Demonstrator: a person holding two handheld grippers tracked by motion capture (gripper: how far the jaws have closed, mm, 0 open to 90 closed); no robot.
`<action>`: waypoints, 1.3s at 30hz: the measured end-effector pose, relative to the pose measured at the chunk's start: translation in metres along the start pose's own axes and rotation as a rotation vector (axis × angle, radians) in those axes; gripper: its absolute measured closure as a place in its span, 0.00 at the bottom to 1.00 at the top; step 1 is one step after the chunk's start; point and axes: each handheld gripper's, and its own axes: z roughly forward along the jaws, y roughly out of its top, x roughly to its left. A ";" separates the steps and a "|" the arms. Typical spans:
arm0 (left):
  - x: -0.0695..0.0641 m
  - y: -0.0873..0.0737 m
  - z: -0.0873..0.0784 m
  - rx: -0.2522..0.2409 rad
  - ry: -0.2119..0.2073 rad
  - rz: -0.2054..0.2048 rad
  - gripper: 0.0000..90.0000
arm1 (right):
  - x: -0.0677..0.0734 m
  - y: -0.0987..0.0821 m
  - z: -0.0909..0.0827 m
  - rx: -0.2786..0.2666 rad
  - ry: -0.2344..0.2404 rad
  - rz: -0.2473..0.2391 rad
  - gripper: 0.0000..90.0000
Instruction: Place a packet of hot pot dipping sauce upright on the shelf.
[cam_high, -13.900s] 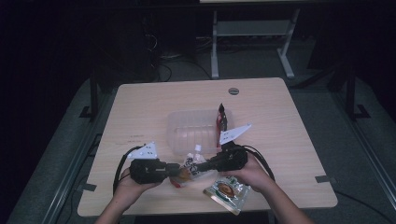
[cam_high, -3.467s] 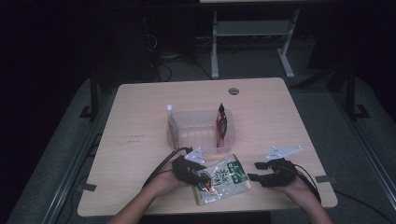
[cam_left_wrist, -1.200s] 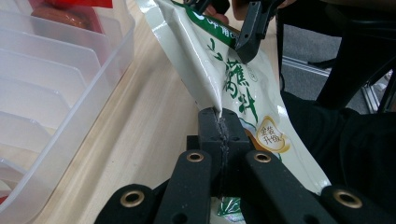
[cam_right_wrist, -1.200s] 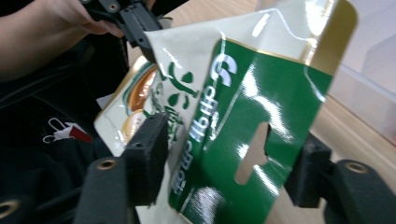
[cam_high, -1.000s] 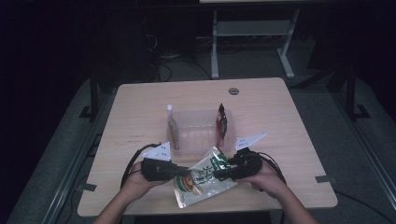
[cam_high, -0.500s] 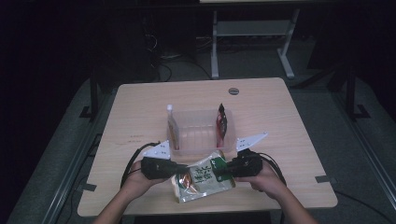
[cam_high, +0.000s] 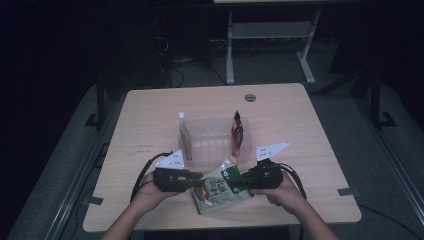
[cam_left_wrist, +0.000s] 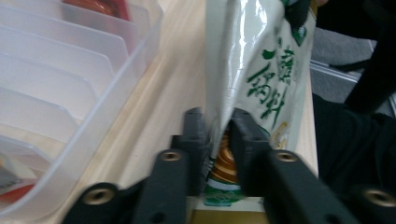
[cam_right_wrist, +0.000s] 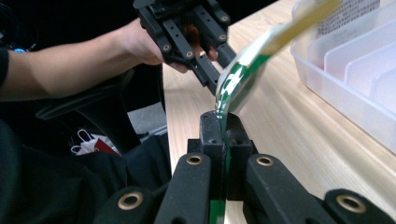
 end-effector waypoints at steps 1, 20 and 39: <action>0.000 0.000 -0.002 -0.010 0.007 -0.007 0.73 | 0.001 0.001 -0.001 -0.005 0.003 -0.002 1.00; -0.006 -0.012 -0.033 -0.036 0.093 -0.052 0.36 | 0.013 0.013 -0.018 -0.132 0.008 -0.039 1.00; -0.014 -0.042 -0.033 0.053 0.120 -0.051 0.19 | 0.019 0.042 -0.025 -0.239 -0.013 -0.082 1.00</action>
